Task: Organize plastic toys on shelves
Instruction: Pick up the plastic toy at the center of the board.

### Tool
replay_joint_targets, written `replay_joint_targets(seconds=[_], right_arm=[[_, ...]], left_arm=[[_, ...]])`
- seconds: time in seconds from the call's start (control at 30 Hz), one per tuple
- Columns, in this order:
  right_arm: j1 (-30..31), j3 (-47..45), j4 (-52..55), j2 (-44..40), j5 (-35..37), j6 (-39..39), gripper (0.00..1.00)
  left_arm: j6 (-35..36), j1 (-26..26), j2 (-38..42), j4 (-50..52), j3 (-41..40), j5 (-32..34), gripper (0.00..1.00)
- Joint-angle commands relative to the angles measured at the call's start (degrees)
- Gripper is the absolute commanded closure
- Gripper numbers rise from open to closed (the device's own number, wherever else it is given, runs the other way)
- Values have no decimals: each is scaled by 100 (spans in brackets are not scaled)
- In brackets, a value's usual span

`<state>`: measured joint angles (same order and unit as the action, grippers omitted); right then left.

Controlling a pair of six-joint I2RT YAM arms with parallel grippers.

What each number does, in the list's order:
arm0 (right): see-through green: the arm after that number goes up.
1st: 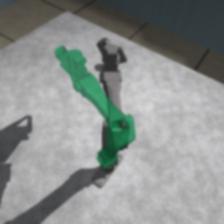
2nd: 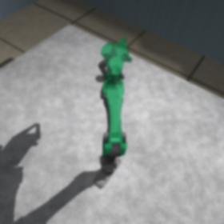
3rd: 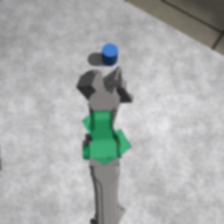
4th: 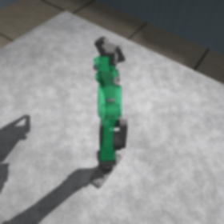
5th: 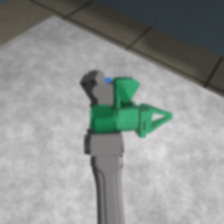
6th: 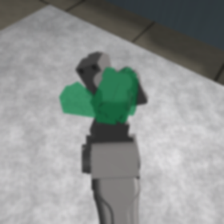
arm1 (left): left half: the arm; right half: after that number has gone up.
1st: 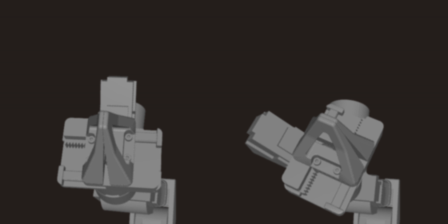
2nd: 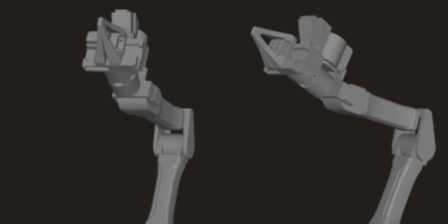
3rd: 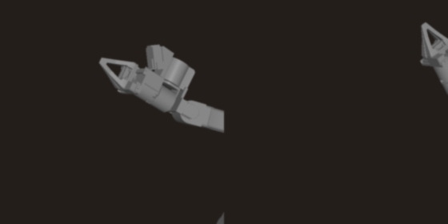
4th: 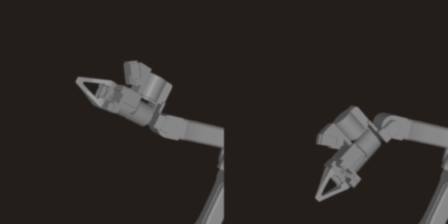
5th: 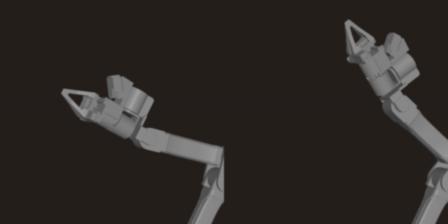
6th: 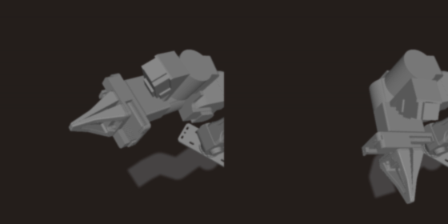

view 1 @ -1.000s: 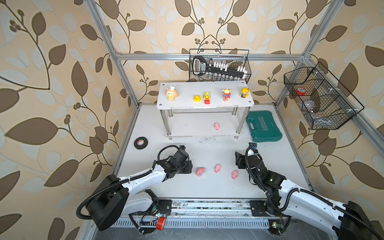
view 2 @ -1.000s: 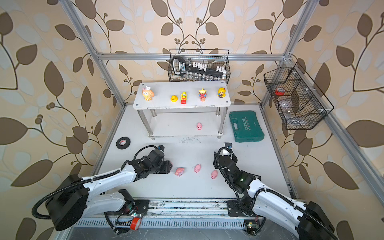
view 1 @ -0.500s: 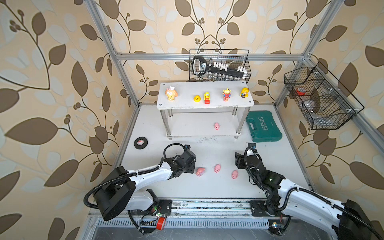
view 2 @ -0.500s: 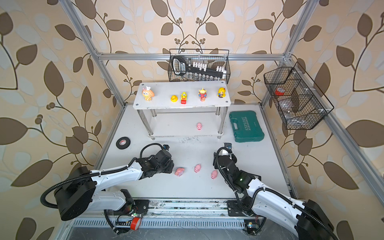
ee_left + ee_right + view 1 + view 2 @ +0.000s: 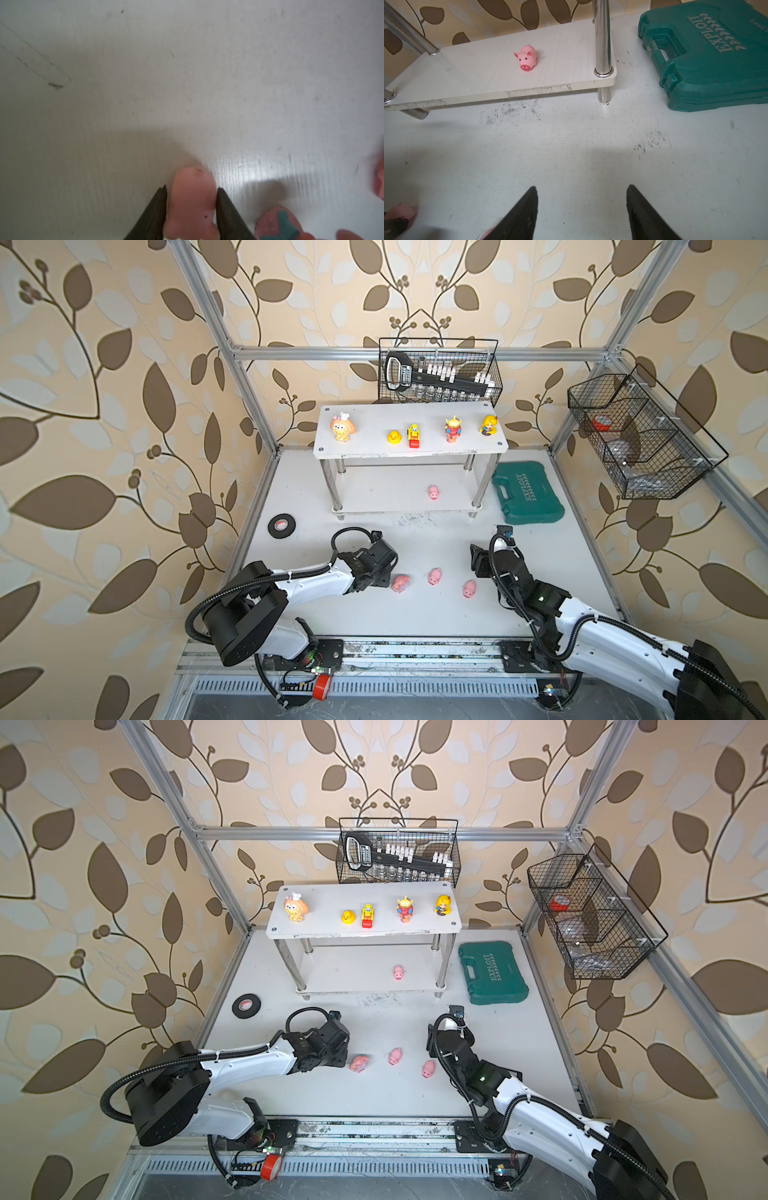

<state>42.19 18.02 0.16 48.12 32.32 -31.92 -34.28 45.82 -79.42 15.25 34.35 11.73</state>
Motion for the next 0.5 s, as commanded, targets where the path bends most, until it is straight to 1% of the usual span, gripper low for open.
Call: replay_joint_targets(seconds=[0.0,0.1,0.17,0.23,0.33,0.4,0.47], right_arm=[[-29,-9,-56,-57,-50,7,34],[-36,-8,-52,-58,-58,2,34],[-36,-6,-52,-58,-59,3,34],[-41,-9,-52,-64,-59,4,34],[-45,-16,-54,-83,-50,5,34],[-45,-20,-51,-92,-59,4,34],[-53,-24,-57,-118,-56,2,34]], left_arm=[[-58,58,115,91,119,237,64],[-101,58,259,269,179,328,67],[-144,58,423,591,344,465,67],[-212,58,572,1066,669,698,67],[-16,22,631,1666,1348,1190,67],[238,-144,497,1794,1807,1254,67],[434,-566,246,1801,2224,1008,68]])
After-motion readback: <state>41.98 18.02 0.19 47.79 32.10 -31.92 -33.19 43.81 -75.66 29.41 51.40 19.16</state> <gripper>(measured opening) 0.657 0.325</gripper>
